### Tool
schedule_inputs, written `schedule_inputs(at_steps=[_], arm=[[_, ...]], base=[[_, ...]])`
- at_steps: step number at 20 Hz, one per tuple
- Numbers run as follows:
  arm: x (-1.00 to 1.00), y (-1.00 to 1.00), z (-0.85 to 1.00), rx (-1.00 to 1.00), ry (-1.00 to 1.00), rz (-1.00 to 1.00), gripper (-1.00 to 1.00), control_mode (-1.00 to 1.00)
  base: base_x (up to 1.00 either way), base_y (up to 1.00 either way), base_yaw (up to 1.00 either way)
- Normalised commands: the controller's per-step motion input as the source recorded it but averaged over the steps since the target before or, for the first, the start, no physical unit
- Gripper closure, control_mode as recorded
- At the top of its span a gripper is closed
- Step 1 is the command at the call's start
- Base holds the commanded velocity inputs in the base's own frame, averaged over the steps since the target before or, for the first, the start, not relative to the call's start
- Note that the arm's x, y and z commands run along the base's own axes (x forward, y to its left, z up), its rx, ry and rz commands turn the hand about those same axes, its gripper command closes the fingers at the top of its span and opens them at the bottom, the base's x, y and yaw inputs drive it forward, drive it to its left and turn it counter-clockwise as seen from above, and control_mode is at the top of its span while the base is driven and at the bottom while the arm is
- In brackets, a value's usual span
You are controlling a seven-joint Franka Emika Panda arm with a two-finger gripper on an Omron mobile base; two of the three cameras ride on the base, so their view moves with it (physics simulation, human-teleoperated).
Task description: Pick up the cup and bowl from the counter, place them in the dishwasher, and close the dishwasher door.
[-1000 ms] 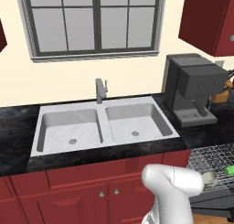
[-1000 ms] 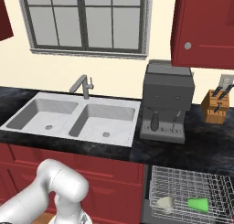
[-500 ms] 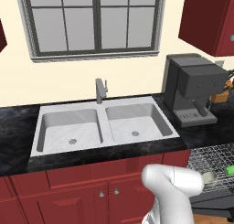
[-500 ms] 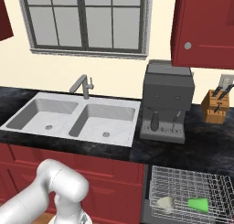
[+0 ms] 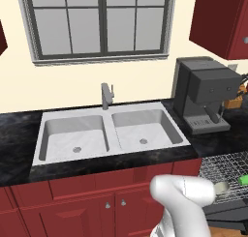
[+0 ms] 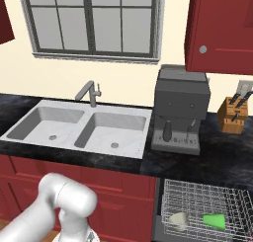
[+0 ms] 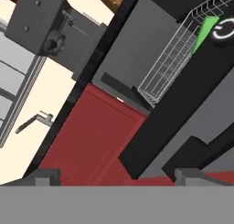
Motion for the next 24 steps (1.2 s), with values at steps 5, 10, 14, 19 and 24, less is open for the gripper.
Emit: schedule_inputs(at_steps=[5, 10, 14, 19, 24], arm=[[0.18, -0.38, -0.14, 0.0, -0.02, 0.0, -1.0, -1.0], [0.0, -0.41, -0.39, 0.0, -0.06, 0.01, -1.0, -1.0], [0.0, -0.47, -0.45, 0.0, -0.05, 0.01, -1.0, -1.0], [0.0, -0.52, -0.28, 0.0, -0.06, 0.0, -1.0, -1.0], [0.02, -0.63, -0.2, 0.0, -0.05, 0.0, -1.0, -1.0]], base=[[0.0, 0.0, 0.0], [0.0, 0.0, 0.0], [0.0, 0.0, 0.0], [0.0, 0.0, 0.0], [0.0, 0.0, 0.0]])
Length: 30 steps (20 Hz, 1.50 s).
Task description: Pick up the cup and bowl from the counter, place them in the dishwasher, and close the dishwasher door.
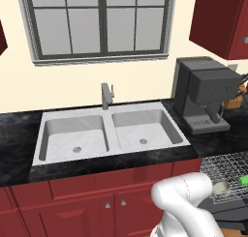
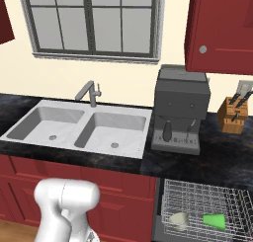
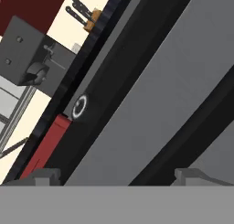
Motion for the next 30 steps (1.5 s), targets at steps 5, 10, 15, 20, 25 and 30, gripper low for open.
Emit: schedule_inputs(at_steps=[5, 10, 15, 20, 25, 30], arm=[[0.16, -0.59, -0.33, 0.0, -0.04, 0.0, -1.0, -1.0], [0.22, -0.43, -0.51, 0.0, -0.05, 0.0, -1.0, -1.0], [0.02, -0.18, -0.85, -0.03, -0.09, 0.04, -1.0, -1.0], [0.0, -0.22, -0.79, -0.02, -0.09, 0.04, -1.0, -1.0], [0.28, -0.29, -0.49, 0.0, -0.09, 0.01, -1.0, -1.0], [0.68, -0.16, -0.32, 0.03, -0.13, 0.04, -1.0, -1.0]], base=[[0.0, 0.0, 0.0], [0.0, 0.0, 0.0], [0.0, 0.0, 0.0], [0.0, 0.0, 0.0], [0.0, 0.0, 0.0], [0.0, 0.0, 0.0]])
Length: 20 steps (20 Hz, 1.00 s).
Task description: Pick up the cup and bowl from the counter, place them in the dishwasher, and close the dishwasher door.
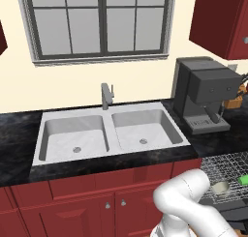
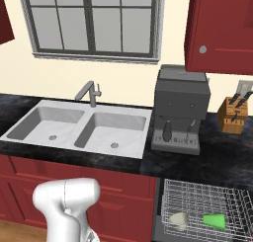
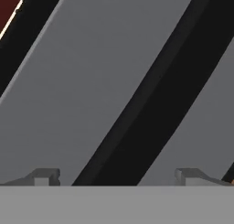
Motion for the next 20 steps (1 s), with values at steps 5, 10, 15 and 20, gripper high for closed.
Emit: schedule_inputs(at_steps=[5, 10, 15, 20], arm=[[0.67, -0.04, -0.23, 0.15, -0.19, 0.1, -1.0, -1.0], [0.97, -0.08, 0.02, 0.37, -0.18, 0.2, -1.0, -1.0], [1.0, -0.02, 0.09, 0.5, -0.17, 0.29, -1.0, -1.0], [1.0, 0.0, 0.02, 0.46, -0.13, 0.27, -1.0, -1.0]], base=[[0.0, 0.0, 0.0], [0.0, 0.0, 0.0], [0.0, 0.0, 0.0], [0.0, 0.0, 0.0]])
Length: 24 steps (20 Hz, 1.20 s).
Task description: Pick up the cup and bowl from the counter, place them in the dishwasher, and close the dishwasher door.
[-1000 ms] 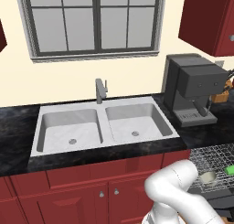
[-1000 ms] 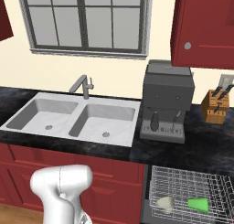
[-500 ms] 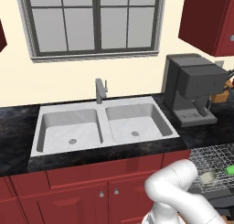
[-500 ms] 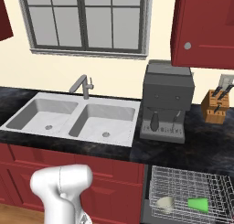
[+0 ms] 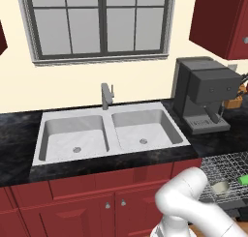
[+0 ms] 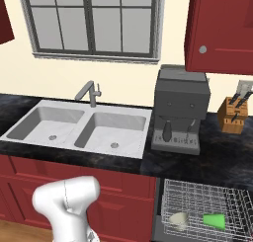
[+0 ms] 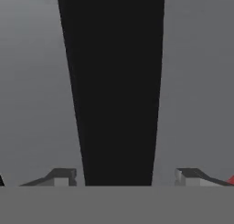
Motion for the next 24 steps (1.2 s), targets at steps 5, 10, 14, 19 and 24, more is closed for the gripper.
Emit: schedule_inputs(at_steps=[5, 10, 14, 19, 24], arm=[[1.0, 0.0, 0.0, 0.3, -0.12, 0.23, -1.0, -1.0], [1.0, 0.0, -0.02, 0.21, -0.12, 0.21, -1.0, -1.0], [1.0, -0.01, -0.12, 0.09, -0.12, 0.17, -1.0, -1.0], [0.93, 0.0, -0.35, 0.01, -0.11, 0.11, -1.0, -1.0], [0.85, 0.0, -0.47, 0.0, -0.1, 0.1, -1.0, -1.0]], base=[[0.0, 0.0, 0.0], [0.0, 0.0, 0.0], [0.0, 0.0, 0.0], [0.0, 0.0, 0.0], [0.0, 0.0, 0.0]])
